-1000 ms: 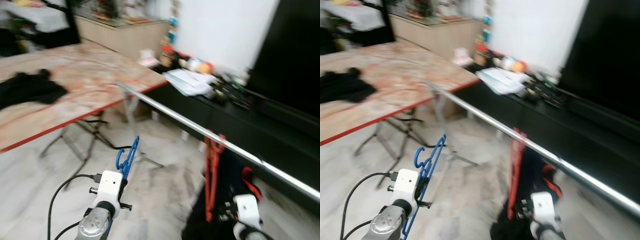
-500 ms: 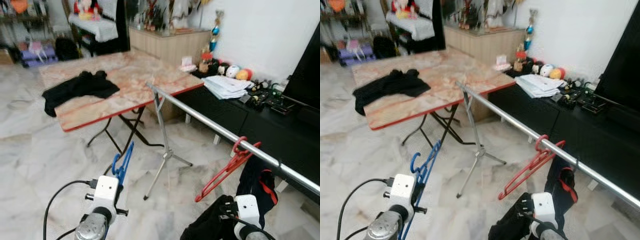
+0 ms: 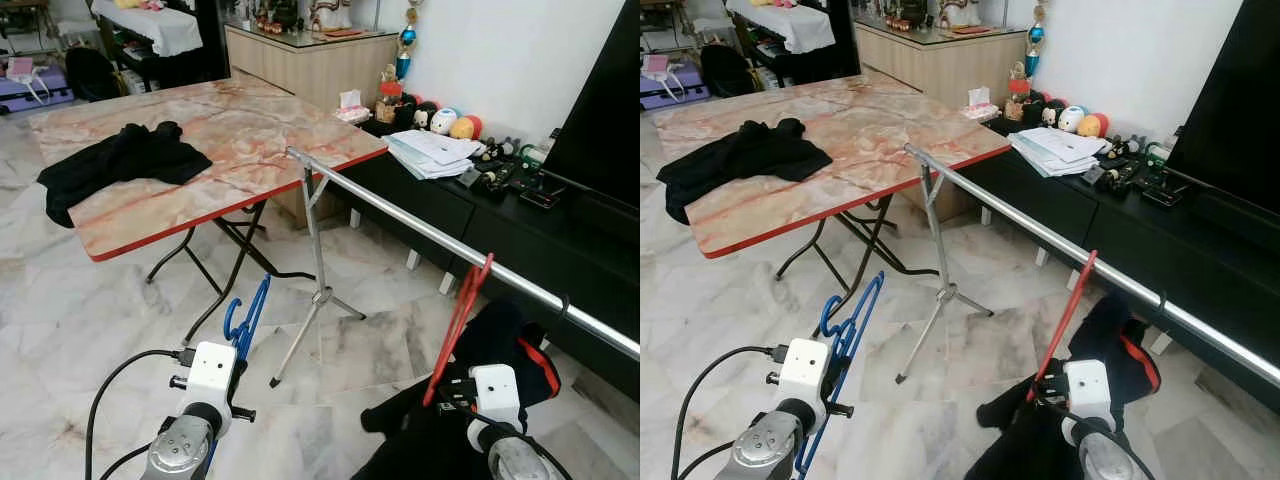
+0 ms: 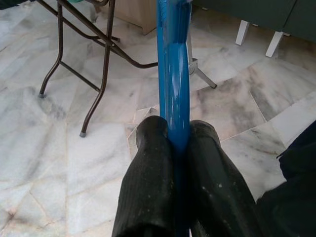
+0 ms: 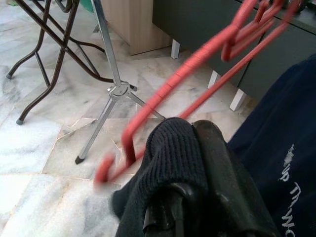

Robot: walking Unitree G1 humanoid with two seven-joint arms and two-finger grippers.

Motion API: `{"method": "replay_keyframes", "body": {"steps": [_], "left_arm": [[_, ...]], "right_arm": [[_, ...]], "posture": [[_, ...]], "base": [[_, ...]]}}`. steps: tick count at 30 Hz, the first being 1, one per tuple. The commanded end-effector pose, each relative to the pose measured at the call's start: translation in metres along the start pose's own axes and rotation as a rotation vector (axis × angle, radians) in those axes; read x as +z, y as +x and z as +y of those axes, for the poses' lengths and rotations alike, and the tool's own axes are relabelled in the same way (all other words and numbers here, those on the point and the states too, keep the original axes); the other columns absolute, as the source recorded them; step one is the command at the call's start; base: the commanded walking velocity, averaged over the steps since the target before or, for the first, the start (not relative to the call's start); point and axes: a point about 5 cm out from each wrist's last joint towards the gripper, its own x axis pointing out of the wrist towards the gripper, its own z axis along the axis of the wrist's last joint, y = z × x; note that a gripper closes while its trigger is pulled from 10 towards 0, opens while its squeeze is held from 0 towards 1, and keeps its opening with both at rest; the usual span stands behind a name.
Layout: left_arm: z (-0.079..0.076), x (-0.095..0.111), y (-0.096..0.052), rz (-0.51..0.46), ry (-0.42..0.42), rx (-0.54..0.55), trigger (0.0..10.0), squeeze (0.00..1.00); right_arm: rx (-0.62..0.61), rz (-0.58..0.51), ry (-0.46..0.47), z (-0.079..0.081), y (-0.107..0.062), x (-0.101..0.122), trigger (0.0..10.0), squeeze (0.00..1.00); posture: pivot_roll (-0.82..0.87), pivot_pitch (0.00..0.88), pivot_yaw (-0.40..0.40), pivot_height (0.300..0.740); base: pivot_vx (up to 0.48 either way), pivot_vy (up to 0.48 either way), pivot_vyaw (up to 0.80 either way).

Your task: Hang hanger

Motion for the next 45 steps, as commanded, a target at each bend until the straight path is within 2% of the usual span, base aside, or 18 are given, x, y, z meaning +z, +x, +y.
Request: {"method": "replay_keyframes", "body": {"steps": [1, 5, 6, 8, 10, 13, 16, 19, 20, 23, 24, 27, 29, 31, 34, 38, 43, 45], "left_arm": [[-0.001, -0.001, -0.001, 0.011, -0.012, -0.006, 10.0, 0.00], [-0.003, 0.000, 0.001, 0.010, -0.008, -0.015, 10.0, 0.00], [-0.003, 0.001, 0.002, 0.005, -0.006, -0.017, 10.0, 0.00], [-0.002, 0.003, 0.002, -0.004, -0.003, -0.016, 10.0, 0.00], [-0.001, 0.004, 0.002, -0.011, -0.003, -0.014, 10.0, 0.00], [0.001, 0.004, 0.000, -0.013, 0.003, -0.013, 10.0, 0.00], [0.004, 0.003, -0.001, -0.010, 0.007, -0.007, 10.0, 0.00], [0.005, 0.003, -0.001, -0.004, 0.011, -0.002, 10.0, 0.00], [0.004, 0.001, -0.001, 0.009, 0.013, -0.007, 10.0, 0.00], [0.003, -0.001, -0.002, 0.021, 0.019, -0.018, 10.0, 0.00], [0.002, -0.002, -0.002, 0.023, 0.022, -0.023, 10.0, 0.00], [0.000, -0.002, -0.001, 0.025, 0.022, -0.037, 10.0, 0.00], [-0.001, -0.001, 0.001, 0.024, 0.022, -0.050, 10.0, 0.00], [-0.002, -0.001, 0.001, 0.025, 0.023, -0.054, 10.0, 0.00], [-0.005, 0.000, 0.002, 0.025, 0.020, -0.060, 10.0, 0.00], [-0.008, -0.003, 0.002, 0.035, 0.018, -0.069, 10.0, 0.00], [-0.010, -0.007, 0.001, 0.051, 0.020, -0.077, 10.0, 0.00], [-0.010, -0.008, 0.001, 0.055, 0.022, -0.078, 10.0, 0.00]], "right_arm": [[-0.003, 0.043, 0.014, 0.003, -0.001, -0.008, 10.0, 0.00], [-0.072, 0.067, 0.049, -0.001, 0.011, 0.001, 10.0, 0.00], [-0.128, 0.060, 0.079, -0.006, 0.020, 0.012, 10.0, 0.00], [-0.175, 0.003, 0.124, -0.011, 0.029, 0.029, 10.0, 0.00], [-0.230, -0.136, 0.150, -0.018, 0.040, 0.061, 10.0, 0.00], [-0.206, -0.252, 0.101, -0.016, 0.048, 0.091, 10.0, 0.00], [-0.161, -0.272, 0.092, -0.009, 0.055, 0.106, 10.0, 0.00], [-0.165, -0.192, 0.053, -0.007, 0.059, 0.098, 10.0, 0.00], [-0.184, -0.099, 0.005, -0.007, 0.059, 0.084, 10.0, 0.00], [-0.183, -0.043, -0.022, -0.007, 0.057, 0.071, 10.0, 0.00], [-0.148, -0.039, -0.044, -0.004, 0.056, 0.068, 10.0, 0.00], [0.003, 0.010, -0.231, 0.008, 0.053, 0.055, 10.0, 0.00], [0.109, 0.085, -0.304, 0.010, 0.045, 0.038, 10.0, 0.00], [0.116, 0.104, -0.323, 0.008, 0.044, 0.035, 10.0, 0.00], [0.114, 0.175, -0.410, -0.003, 0.037, 0.021, 10.0, 0.00], [0.114, 0.244, -0.371, -0.008, 0.028, 0.003, 10.0, 0.00], [0.173, 0.369, -0.293, 0.000, 0.011, -0.030, 10.0, 0.00], [0.177, 0.420, -0.230, 0.004, 0.002, -0.045, 10.0, 0.00]], "posture": [[0.07, 0.000, 0.000, 0.740], [0.06, 0.000, 0.005, 0.740], [0.06, 0.000, 0.011, 0.740], [0.07, 0.000, 0.014, 0.740], [0.08, 0.000, 0.023, 0.740], [0.08, 0.000, 0.024, 0.740], [0.09, 0.000, 0.020, 0.740], [0.10, 0.000, 0.019, 0.740], [0.10, 0.000, 0.020, 0.740], [0.09, 0.000, 0.022, 0.740], [0.09, 0.000, 0.024, 0.740], [0.09, 0.000, 0.024, 0.740], [0.08, 0.000, 0.023, 0.740], [0.08, 0.000, 0.022, 0.740], [0.07, 0.000, 0.017, 0.740], [0.07, 0.000, 0.008, 0.740], [0.07, 0.000, 0.002, 0.740], [0.07, 0.000, -0.002, 0.740]], "base": [[0.000, 0.000, 0.00], [0.000, 0.000, 0.00], [0.000, 0.000, 0.00], [0.000, 0.000, 0.00], [0.000, 0.000, 0.00], [0.000, 0.000, 0.00], [0.000, 0.000, 0.00], [0.000, 0.000, 0.00], [0.000, 0.000, 0.00], [0.000, 0.000, 0.00], [0.000, 0.000, 0.00], [0.000, 0.000, 0.00], [0.000, 0.000, 0.00], [0.000, 0.000, 0.00], [0.000, 0.000, 0.00], [0.000, 0.000, 0.00], [0.000, 0.000, 0.00], [0.000, 0.000, 0.00]]}}
